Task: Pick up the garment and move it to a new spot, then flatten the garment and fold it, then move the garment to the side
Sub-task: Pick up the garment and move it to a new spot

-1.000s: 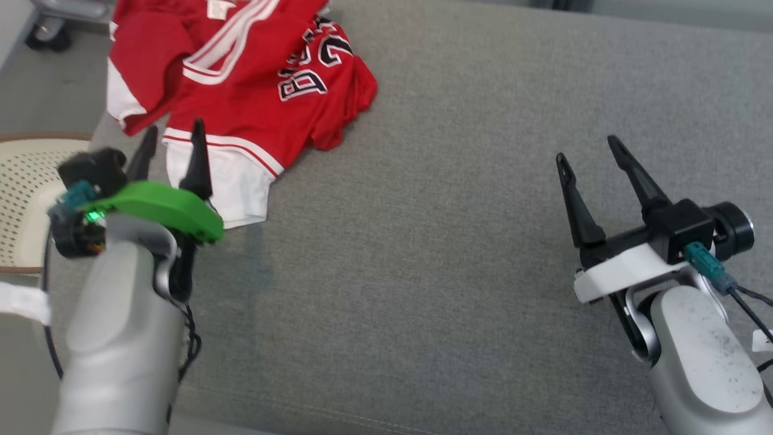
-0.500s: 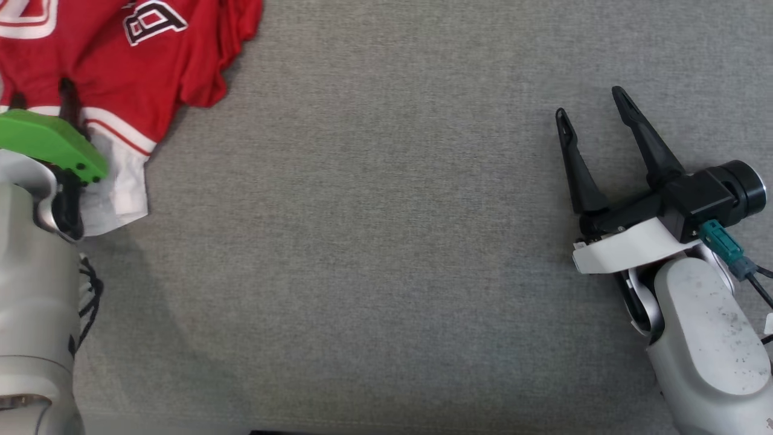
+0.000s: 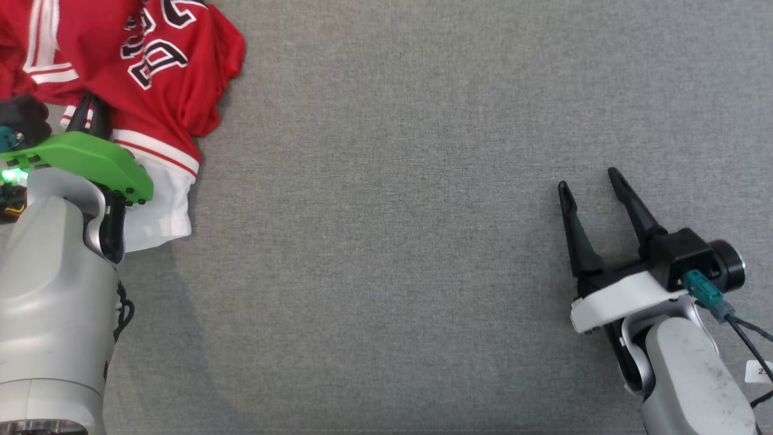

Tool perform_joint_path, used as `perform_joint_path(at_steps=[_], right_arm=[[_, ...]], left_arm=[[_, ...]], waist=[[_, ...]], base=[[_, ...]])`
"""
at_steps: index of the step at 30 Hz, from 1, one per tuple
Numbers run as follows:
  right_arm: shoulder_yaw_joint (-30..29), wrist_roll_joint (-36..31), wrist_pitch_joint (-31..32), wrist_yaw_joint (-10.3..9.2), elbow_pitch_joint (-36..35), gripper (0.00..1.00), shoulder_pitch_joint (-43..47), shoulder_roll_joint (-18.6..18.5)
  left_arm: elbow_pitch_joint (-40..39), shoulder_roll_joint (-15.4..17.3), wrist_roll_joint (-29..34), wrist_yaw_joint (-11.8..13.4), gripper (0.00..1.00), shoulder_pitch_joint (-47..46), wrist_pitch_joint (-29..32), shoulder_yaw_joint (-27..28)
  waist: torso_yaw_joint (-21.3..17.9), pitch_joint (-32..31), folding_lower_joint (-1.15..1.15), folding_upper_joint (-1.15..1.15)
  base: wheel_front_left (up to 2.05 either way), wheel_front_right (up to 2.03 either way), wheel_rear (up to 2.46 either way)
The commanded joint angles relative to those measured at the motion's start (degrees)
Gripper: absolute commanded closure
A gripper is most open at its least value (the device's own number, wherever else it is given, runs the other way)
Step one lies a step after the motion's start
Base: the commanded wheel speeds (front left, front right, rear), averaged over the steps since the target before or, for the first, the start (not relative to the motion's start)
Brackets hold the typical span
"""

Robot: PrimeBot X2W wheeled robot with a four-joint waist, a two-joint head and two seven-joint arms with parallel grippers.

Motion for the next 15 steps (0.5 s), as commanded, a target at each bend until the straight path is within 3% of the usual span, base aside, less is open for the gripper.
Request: perform_joint_path(at_steps=[1, 8, 15], right_arm=[[0.01, 0.70, 0.11, -0.10, 0.61, 0.00, 1.76, 0.46], [0.46, 1.43, 0.07, -0.10, 1.27, 0.00, 5.33, 2.05], [0.84, 1.90, 0.06, -0.10, 1.18, 0.00, 6.80, 3.32]], left_arm=[[-2.06, 0.03, 0.41, -0.17, 1.00, 1.65, -0.27, -0.74], [-19.86, -0.94, 1.40, -0.28, 1.00, 7.56, 4.47, -4.91], [-46.03, -1.63, 1.71, 1.14, 1.00, 15.40, 16.73, -9.87]], waist=[[2.80, -8.68, 0.00, 0.00], [1.27, -15.65, 0.00, 0.00], [-3.18, -19.39, 0.00, 0.00]], base=[[0.00, 0.00, 0.00], [0.00, 0.00, 0.00], [0.00, 0.00, 0.00]])
